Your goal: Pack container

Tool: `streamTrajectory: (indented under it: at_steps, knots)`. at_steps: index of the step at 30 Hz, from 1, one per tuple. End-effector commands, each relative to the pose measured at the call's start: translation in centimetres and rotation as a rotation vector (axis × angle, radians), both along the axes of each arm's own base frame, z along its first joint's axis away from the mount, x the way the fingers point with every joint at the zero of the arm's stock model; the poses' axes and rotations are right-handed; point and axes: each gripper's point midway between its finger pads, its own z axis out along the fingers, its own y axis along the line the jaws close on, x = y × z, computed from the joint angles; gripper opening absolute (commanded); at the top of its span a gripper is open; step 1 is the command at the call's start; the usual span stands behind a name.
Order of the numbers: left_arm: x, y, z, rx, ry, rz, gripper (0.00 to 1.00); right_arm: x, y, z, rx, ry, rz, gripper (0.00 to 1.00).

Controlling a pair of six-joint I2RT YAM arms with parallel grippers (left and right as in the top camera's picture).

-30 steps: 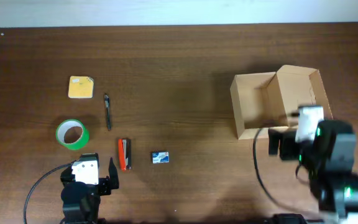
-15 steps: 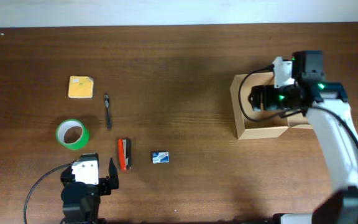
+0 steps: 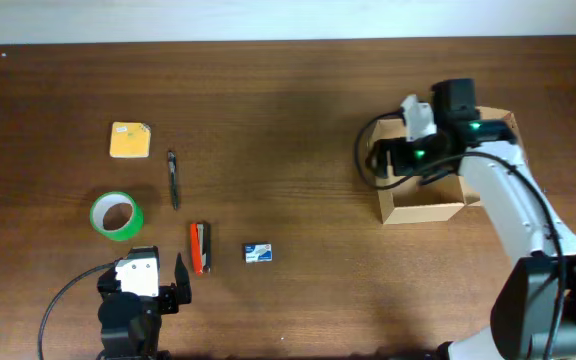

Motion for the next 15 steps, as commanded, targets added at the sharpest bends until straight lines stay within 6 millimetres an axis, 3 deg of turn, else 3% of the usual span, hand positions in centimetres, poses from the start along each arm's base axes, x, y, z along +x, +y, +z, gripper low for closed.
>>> streamTrajectory:
  at_steps: [1,6,12,15]
  knots:
    - [-0.1,0.3,-0.2,-0.006,0.004,0.021,1.00,1.0,0.3,0.2,-0.118,-0.041,-0.013,0.99]
    - [-0.1,0.3,-0.2,-0.006,0.004,0.021,1.00,1.2,-0.3,0.1,-0.247,-0.065,-0.022,0.99]
    - [-0.1,0.3,-0.2,-0.006,0.004,0.021,1.00,1.3,-0.8,-0.1,-0.273,-0.063,-0.032,1.00]
    - [-0.1,0.3,-0.2,-0.006,0.004,0.021,1.00,1.2,-0.8,-1.2,-0.279,-0.036,-0.028,0.96]
